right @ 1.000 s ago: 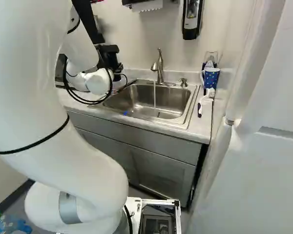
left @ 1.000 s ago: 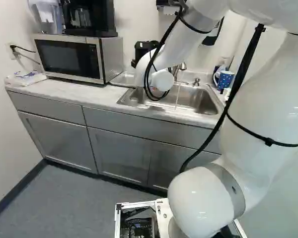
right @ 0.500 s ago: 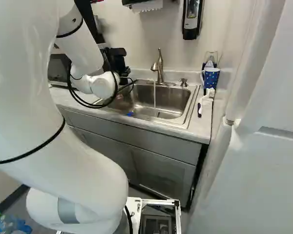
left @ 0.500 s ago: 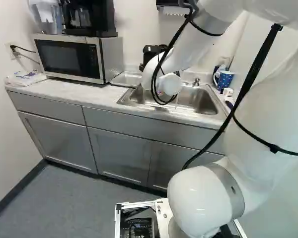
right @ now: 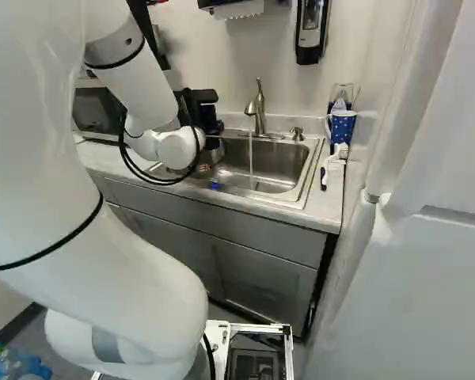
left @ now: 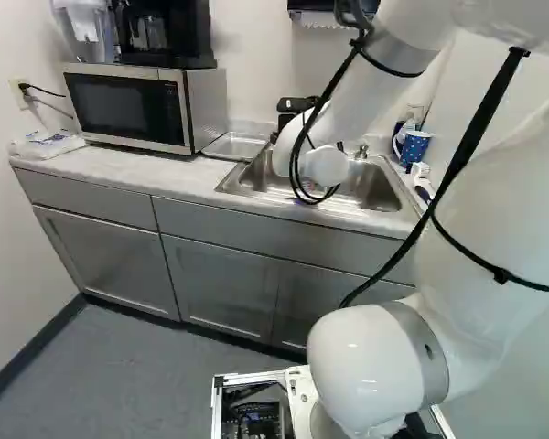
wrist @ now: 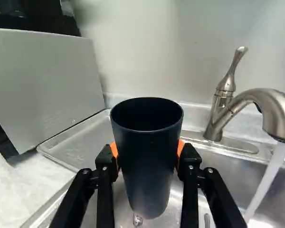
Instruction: Rinse the cup and place it in the tray
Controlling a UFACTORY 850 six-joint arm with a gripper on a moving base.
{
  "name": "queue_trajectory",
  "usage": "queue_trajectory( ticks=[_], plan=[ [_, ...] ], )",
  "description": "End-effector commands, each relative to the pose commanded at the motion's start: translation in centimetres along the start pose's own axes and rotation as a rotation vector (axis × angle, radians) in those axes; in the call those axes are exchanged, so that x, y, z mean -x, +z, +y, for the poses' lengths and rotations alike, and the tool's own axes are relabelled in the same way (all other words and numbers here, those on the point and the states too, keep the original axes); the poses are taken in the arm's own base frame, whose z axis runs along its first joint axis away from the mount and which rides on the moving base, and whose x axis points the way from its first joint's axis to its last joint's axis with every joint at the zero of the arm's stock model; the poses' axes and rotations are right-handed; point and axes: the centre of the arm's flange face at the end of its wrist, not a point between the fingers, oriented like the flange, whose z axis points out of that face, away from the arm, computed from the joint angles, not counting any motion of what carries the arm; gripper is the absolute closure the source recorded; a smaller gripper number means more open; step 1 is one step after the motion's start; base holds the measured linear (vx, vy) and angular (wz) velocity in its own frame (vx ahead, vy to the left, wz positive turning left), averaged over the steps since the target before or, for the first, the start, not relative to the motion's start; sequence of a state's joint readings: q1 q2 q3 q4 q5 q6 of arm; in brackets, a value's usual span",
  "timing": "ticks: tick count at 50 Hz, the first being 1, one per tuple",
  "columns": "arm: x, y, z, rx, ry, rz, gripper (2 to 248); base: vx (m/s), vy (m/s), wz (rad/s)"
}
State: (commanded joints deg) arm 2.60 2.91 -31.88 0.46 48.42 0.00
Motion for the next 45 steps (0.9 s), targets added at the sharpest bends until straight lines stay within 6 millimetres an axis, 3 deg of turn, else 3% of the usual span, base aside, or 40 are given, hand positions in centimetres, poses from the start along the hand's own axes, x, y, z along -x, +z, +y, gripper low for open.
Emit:
queue_trajectory(
  ticks=[45],
  plan=[
    [4.7,0.4,5.3,0.126,0.027,-0.112,124,0.000,0.000,0.000]
  ],
)
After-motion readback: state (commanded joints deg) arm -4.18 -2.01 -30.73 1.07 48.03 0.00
